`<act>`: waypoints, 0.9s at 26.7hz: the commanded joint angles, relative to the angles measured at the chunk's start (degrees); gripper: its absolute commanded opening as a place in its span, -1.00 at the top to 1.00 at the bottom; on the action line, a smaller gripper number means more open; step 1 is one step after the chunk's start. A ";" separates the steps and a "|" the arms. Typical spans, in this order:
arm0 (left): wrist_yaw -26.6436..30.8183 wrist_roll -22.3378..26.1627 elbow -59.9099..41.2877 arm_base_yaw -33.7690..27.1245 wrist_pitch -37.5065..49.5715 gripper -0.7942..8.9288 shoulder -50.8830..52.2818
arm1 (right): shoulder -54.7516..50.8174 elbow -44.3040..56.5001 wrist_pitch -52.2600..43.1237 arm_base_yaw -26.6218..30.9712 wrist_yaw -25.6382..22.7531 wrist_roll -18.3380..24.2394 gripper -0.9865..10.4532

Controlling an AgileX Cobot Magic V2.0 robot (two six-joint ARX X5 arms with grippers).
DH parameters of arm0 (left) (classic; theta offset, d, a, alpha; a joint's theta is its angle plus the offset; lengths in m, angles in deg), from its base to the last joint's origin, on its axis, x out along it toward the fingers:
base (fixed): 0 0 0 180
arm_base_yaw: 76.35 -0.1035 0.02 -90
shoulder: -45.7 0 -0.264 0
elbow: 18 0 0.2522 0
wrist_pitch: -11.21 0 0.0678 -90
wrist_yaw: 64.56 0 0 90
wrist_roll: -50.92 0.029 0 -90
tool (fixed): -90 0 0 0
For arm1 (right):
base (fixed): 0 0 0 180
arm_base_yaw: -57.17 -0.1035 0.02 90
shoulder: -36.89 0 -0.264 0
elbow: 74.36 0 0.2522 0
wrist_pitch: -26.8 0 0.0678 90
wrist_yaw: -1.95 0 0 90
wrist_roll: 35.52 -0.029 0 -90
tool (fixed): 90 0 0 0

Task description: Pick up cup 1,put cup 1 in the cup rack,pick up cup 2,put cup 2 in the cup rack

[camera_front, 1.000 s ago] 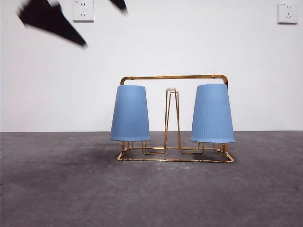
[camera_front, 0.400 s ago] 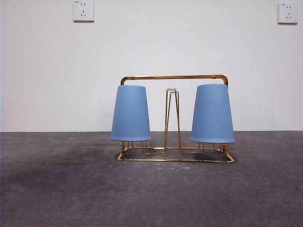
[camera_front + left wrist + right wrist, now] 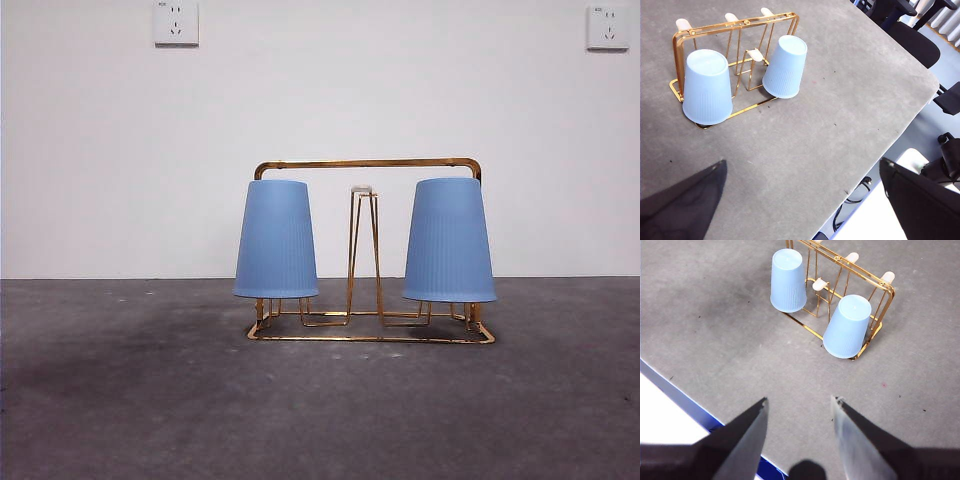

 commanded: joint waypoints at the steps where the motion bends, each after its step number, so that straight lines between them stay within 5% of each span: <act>1: -0.04 -0.31 -0.22 0.13 0.13 -0.09 0.02 | -0.04 0.31 1.38 -0.04 0.20 -0.68 0.45; 5: 0.17 -0.28 -0.22 0.13 0.17 0.87 0.04 | -0.04 0.31 1.38 -0.04 0.20 -0.63 0.84; 24: 0.15 -0.04 -0.22 0.13 -4.44 0.85 -0.15 | 0.00 0.31 1.36 -0.04 0.11 -0.61 0.83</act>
